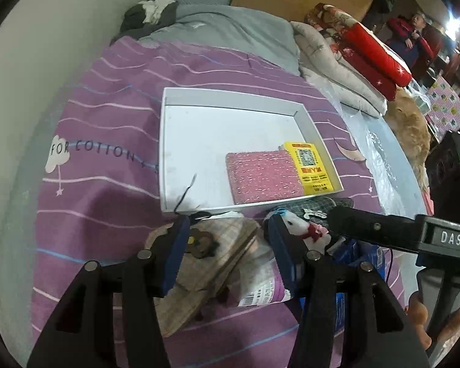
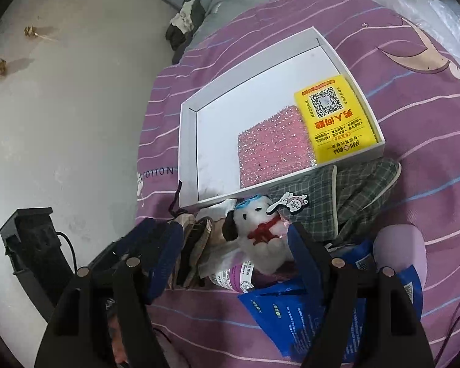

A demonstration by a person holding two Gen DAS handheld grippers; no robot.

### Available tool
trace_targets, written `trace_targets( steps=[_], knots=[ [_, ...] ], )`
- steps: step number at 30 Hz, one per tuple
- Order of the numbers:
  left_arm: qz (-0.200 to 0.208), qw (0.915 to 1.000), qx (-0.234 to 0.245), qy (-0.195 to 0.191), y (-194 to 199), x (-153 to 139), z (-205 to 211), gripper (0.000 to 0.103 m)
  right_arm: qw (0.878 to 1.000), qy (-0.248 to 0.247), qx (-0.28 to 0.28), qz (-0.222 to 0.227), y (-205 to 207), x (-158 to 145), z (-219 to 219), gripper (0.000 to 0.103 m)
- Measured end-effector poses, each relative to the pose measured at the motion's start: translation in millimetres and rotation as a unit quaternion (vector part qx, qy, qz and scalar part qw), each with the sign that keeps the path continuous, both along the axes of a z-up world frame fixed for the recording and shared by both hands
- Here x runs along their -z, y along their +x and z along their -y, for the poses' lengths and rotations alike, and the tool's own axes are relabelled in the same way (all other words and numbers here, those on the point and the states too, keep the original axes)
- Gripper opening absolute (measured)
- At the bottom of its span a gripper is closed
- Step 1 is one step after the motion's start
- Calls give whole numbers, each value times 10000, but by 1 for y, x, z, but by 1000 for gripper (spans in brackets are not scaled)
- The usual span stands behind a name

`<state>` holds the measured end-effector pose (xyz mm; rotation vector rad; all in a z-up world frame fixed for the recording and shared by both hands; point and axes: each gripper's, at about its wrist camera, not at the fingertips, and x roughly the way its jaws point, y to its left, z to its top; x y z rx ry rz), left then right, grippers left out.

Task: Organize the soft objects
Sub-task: 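Lift the plaid item and plush dog and lower them into the tray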

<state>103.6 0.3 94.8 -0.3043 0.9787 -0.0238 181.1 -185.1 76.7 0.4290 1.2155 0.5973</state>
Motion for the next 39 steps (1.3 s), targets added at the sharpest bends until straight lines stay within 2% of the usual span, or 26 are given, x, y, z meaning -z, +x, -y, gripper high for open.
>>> trace_targets(
  steps=[9, 20, 23, 29, 33, 36, 38, 39],
  knots=[
    [-350, 9992, -145, 102, 0, 7, -9, 55, 9986, -369, -96, 378, -9, -14, -3, 72],
    [-488, 9984, -32, 301, 0, 8, -5, 55, 9937, -903, -503, 431, -9, 0, -19, 71],
    [-510, 9985, -19, 217, -2, 10, -13, 55, 9936, -919, -579, 319, -5, 8, -23, 71],
    [-468, 9978, -334, -336, -12, 13, -50, 56, 9899, -1273, -602, 186, 2, 29, -34, 68],
    [-551, 9954, -372, -684, -18, 22, -66, 66, 9863, -1499, -631, 292, 2, 32, -40, 68],
    [-777, 9941, -185, -731, -16, 32, -65, 66, 9829, -1705, -636, 270, 3, 39, -44, 61],
    [-915, 9929, 63, -753, -14, 37, -57, 66, 9820, -1795, -556, 209, 6, 46, -45, 48],
    [-973, 9924, 218, -719, -13, 38, -50, 66, 9824, -1783, -518, 188, 7, 47, -43, 48]
  ],
)
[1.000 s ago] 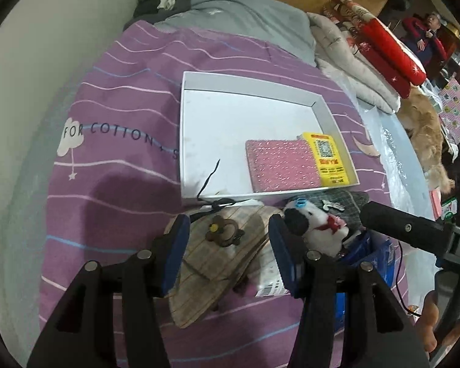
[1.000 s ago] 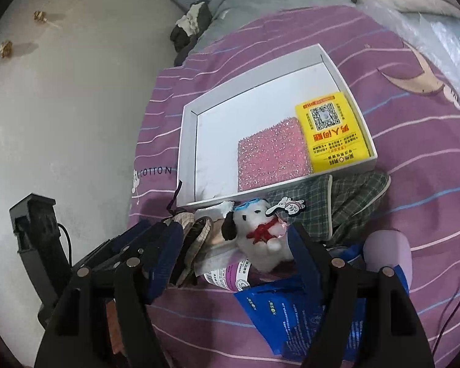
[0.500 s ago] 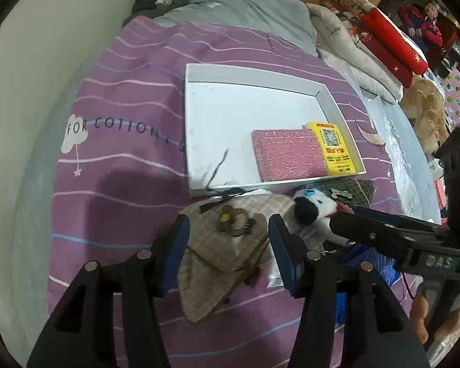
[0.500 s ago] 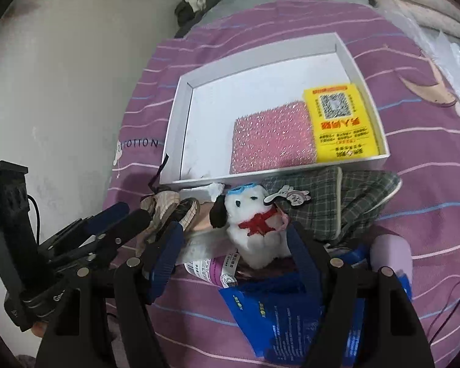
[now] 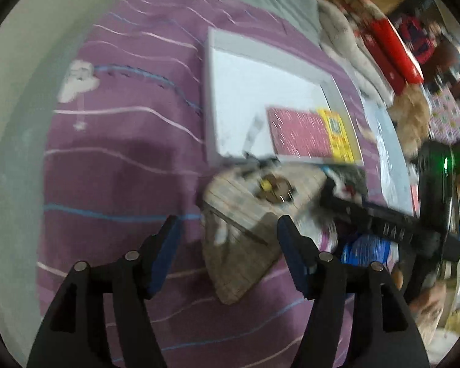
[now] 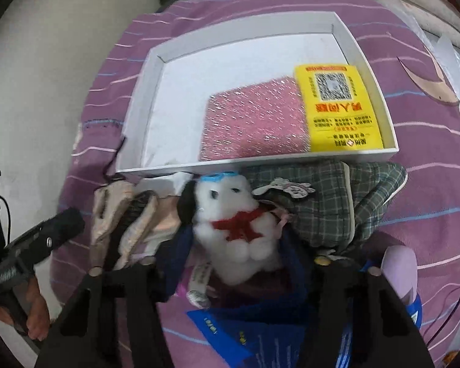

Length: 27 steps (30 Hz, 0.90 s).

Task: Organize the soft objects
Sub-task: 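Lift the plaid item and plush dog and lower them into the tray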

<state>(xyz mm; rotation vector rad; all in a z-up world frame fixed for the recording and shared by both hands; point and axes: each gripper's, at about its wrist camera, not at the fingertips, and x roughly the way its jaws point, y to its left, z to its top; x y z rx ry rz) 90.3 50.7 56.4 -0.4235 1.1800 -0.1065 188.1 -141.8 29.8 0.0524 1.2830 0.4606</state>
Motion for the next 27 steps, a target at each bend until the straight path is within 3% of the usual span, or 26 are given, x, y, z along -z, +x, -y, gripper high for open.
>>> trace_targets(
  steps=[4, 7, 11, 15, 24, 27],
  knots=[
    [-206, 9981, 503, 275, 6, 7, 26, 66, 9998, 214, 38, 16, -1, -4, 6, 46],
    [-399, 9976, 477, 298, 15, 18, 30, 66, 9992, 401, 78, 38, -2, -10, 12, 46],
    [-370, 9990, 222, 98, 17, 17, 21, 45, 9975, 698, 86, 80, -5, -20, 16, 46],
    [-221, 9997, 62, 7, 11, 9, 10, 38, 9941, 1059, 131, 209, -9, -34, 22, 46],
    [353, 9979, -544, -42, -3, -19, -7, 37, 9848, 1620, 372, 512, -10, -53, 29, 46],
    [636, 9952, -747, -44, -2, -25, -7, 37, 9836, 1579, 645, 585, -6, -52, 33, 46]
  ],
)
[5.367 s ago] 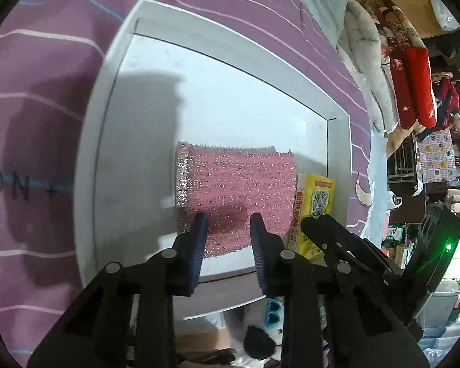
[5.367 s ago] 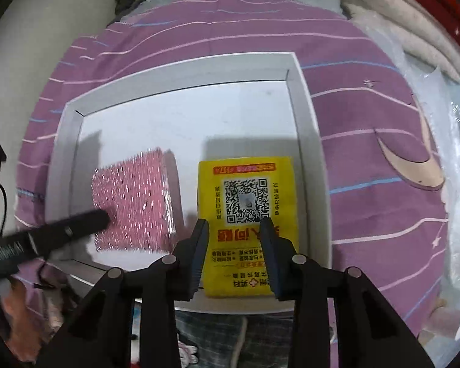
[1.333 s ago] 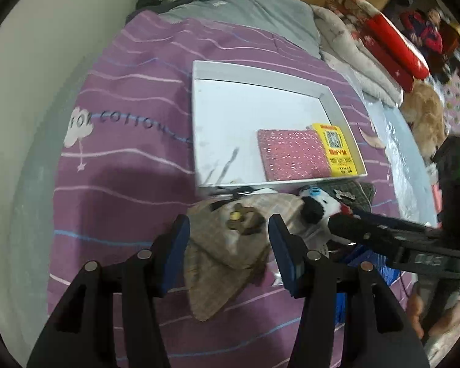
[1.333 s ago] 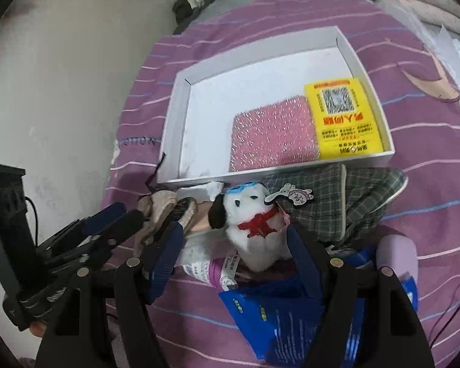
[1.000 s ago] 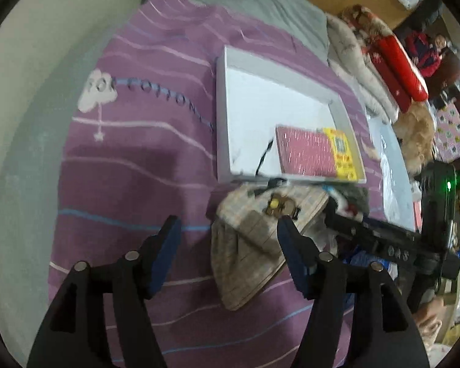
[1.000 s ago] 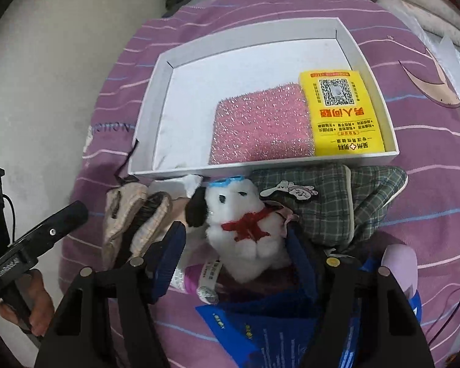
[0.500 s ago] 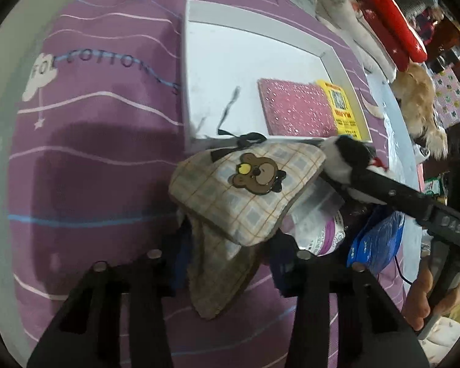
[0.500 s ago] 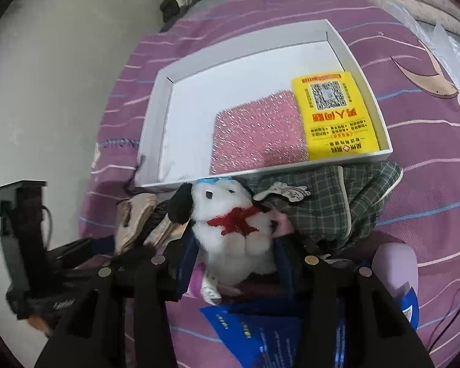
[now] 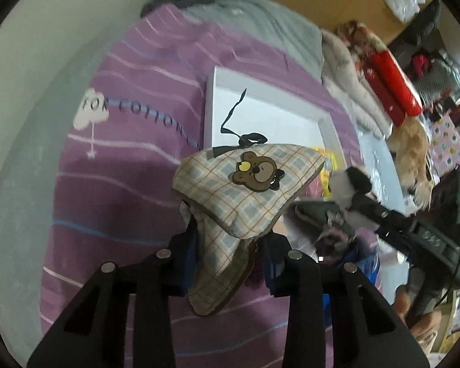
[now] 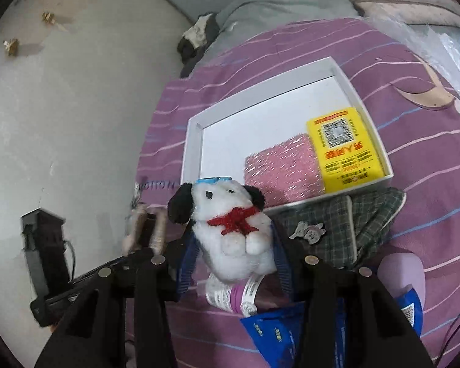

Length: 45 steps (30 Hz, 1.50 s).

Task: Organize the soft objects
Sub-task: 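Lift the plaid item and plush dog and lower them into the tray, then open both grippers and withdraw them from the tray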

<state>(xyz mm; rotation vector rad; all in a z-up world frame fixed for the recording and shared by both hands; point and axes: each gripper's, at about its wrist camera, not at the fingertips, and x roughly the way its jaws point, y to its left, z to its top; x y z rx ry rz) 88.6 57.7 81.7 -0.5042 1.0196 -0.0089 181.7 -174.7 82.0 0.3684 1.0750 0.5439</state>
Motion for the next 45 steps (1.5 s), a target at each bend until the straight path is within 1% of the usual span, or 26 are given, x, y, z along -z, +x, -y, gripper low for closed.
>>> trace_targets(
  steps=[3, 5, 7, 8, 10, 12, 14, 17, 19, 21, 22, 24, 26, 27, 29, 30, 32, 35, 37, 39, 40, 41, 42, 43, 44, 45],
  knots=[
    [172, 9997, -46, -150, 5, -3, 4, 37, 9992, -48, 372, 124, 5, 3, 6, 46],
    [343, 9992, -108, -163, 9, -8, 7, 37, 9983, 125, 527, 232, 9, 4, 11, 46],
    [479, 9986, -225, -26, 17, -13, 12, 37, 9967, 370, 639, 325, 13, 6, 17, 46],
    [456, 9986, -283, 31, 20, -13, 13, 37, 9962, 415, 692, 341, 14, 6, 19, 46],
    [266, 9985, -448, 189, 34, -13, 19, 37, 9957, 458, 747, 308, 17, 7, 23, 46],
    [137, 9983, -529, 221, 46, -13, 24, 37, 9951, 510, 812, 259, 19, 3, 28, 46],
    [84, 9983, -500, 278, 55, -16, 28, 37, 9939, 486, 967, 227, 21, -1, 32, 46],
    [118, 9974, -429, 563, 67, -18, 37, 37, 9916, 539, 1147, 275, 25, -8, 37, 46],
    [74, 9952, -405, 892, 83, -14, 43, 37, 9912, 624, 1138, 263, 31, -9, 35, 46],
    [-39, 9939, -341, 1047, 94, -6, 48, 37, 9909, 658, 1136, 291, 41, -9, 32, 46],
    [-94, 9939, -316, 1050, 100, -1, 49, 37, 9909, 649, 1134, 309, 45, -9, 29, 46],
    [-117, 9947, -302, 972, 109, 7, 50, 37, 9906, 583, 1183, 352, 57, -5, 25, 46],
    [-196, 9942, -444, 956, 114, 16, 49, 37, 9902, 460, 1244, 427, 64, 0, 22, 46],
    [-351, 9921, -612, 1040, 118, 24, 47, 37, 9901, 339, 1291, 446, 67, 3, 21, 45],
    [-587, 9881, -781, 1186, 121, 35, 46, 37, 9894, 64, 1391, 412, 68, 12, 19, 46],
    [-753, 9865, -828, 1198, 123, 44, 45, 37, 9886, -110, 1450, 393, 68, 19, 18, 46],
    [-907, 9871, -811, 1037, 124, 59, 42, 37, 9876, -412, 1483, 317, 68, 32, 12, 46],
    [-846, 9864, -937, 1057, 122, 62, 40, 37, 9857, -799, 1483, 92, 74, 51, 3, 46],
    [-833, 9858, -950, 1106, 122, 63, 40, 40, 9821, -1085, 1535, 157, 75, 53, -2, 45],
    [-760, 9851, -909, 1248, 120, 65, 43, 44, 9720, -1600, 1706, 235, 73, 51, -8, 46],
    [-649, 9857, -839, 1309, 117, 65, 46, 46, 9690, -1741, 1734, 254, 72, 52, -10, 46],
    [-548, 9865, -789, 1325, 115, 65, 48, 51, 9686, -1807, 1690, 243, 72, 53, -12, 47],
    [-430, 9880, -706, 1303, 111, 63, 52, 59, 9695, -1831, 1613, 217, 73, 55, -13, 48],
    [-304, 9909, -525, 1206, 108, 61, 55, 63, 9711, -1796, 1558, 200, 73, 56, -13, 52],
    [-218, 9928, -383, 1118, 105, 59, 58, 65, 9751, -1651, 1467, 175, 73, 56, -11, 60],
    [-167, 9936, -318, 1074, 103, 58, 58, 65, 9806, -1412, 1355, 126, 72, 55, -8, 66]
  ],
)
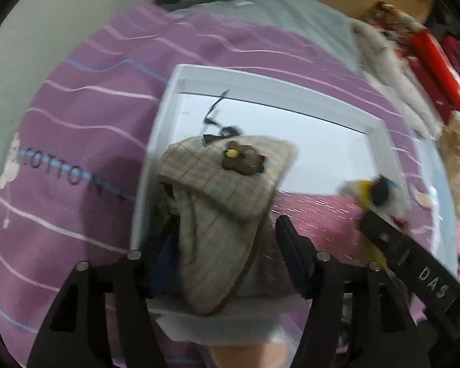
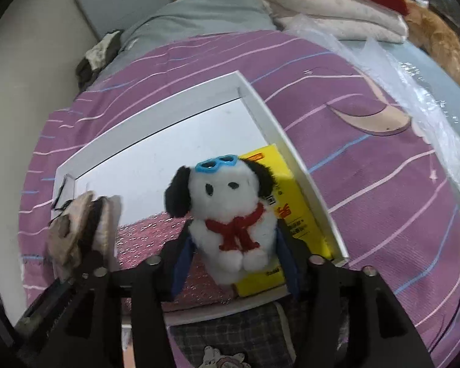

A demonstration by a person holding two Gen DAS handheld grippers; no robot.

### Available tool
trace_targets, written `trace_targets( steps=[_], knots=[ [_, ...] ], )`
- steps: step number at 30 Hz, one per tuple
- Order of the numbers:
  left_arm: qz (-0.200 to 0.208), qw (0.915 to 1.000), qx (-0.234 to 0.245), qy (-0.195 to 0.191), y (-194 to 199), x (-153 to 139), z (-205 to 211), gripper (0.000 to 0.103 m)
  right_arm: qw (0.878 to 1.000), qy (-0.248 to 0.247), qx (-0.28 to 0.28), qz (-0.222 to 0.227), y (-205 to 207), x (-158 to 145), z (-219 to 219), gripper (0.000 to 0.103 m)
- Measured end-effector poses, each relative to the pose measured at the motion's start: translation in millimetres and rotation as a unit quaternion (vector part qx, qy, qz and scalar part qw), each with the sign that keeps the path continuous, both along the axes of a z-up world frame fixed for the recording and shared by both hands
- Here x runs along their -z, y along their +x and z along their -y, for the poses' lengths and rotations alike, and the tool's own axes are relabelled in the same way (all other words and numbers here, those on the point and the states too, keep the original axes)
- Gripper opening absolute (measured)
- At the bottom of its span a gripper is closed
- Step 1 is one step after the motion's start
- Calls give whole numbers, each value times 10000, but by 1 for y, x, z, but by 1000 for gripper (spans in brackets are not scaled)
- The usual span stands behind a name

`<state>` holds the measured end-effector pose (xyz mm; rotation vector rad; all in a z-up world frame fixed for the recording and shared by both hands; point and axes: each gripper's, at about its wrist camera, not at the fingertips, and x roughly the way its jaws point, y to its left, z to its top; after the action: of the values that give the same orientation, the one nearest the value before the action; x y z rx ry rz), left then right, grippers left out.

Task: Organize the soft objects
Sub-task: 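Open both grippers and withdraw them from the tray, then move the right gripper toward the blue printed packets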

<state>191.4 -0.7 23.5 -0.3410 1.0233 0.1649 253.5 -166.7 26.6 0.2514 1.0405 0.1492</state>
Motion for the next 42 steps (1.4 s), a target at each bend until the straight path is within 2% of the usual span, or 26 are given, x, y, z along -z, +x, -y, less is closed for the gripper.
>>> trace_targets(
  steps=[1, 2, 4, 7, 10, 12, 16, 18, 20, 22, 23, 25, 26, 28, 30, 32, 34, 37, 42],
  knots=[
    [91, 9999, 87, -52, -5, -4, 1, 65, 9995, 291, -111, -30, -1, -1, 3, 73],
    [141, 9998, 107, -56, -6, -7, 2, 65, 9978, 626, -217, -43, -3, -1, 7, 75],
    [333, 9994, 116, -28, -14, -16, 4, 65, 9945, 992, -322, -46, -7, -3, 12, 75],
    [606, 9980, 101, 110, -30, -30, 6, 65, 9914, 1267, -315, 68, -14, -9, 20, 75],
    [869, 9945, 172, 551, -43, -45, 13, 64, 9892, 1431, -83, 315, -25, -21, 32, 78],
    [1019, 9923, 313, 625, -46, -52, 17, 64, 9893, 1263, -165, 713, -39, -35, 34, 81],
    [1099, 9929, 386, 261, -52, -61, 16, 64, 9846, 639, -672, 1480, -70, -62, 26, 81],
    [1344, 9904, 313, 86, -63, -68, 12, 64, 9787, 402, -923, 1789, -87, -70, 25, 82],
    [1534, 9879, 230, 47, -76, -76, 8, 64, 9738, 125, -852, 2104, -106, -77, 31, 82],
    [1852, 9825, 145, 167, -93, -85, 7, 64, 9641, -114, -558, 2593, -130, -84, 41, 83],
    [2045, 9782, 132, 330, -108, -89, 7, 65, 9573, -165, -400, 2860, -147, -86, 49, 91],
    [2038, 9773, 175, 545, -124, -91, 11, 71, 9494, -266, -256, 3119, -167, -88, 58, 103],
    [2001, 9778, 225, 586, -129, -90, 12, 71, 9463, -276, -232, 3214, -176, -87, 62, 103],
    [1886, 9798, 328, 581, -139, -86, 15, 72, 9448, -195, -252, 3261, -184, -87, 63, 103],
    [1729, 9822, 428, 600, -147, -81, 18, 72, 9496, -52, -335, 3117, -188, -91, 60, 103],
    [1706, 9828, 498, 511, -161, -75, 20, 72, 9556, 68, -516, 2901, -190, -94, 54, 103],
    [1718, 9828, 430, 524, -175, -71, 20, 72, 9561, 68, -815, 2815, -200, -96, 48, 103],
    [1886, 9793, 267, 682, -192, -72, 18, 72, 9481, -67, -1251, 2924, -222, -97, 39, 103],
    [1911, 9799, 75, 564, -202, -68, 16, 72, 9315, -633, -1661, 3175, -248, -89, 24, 103]
  ],
)
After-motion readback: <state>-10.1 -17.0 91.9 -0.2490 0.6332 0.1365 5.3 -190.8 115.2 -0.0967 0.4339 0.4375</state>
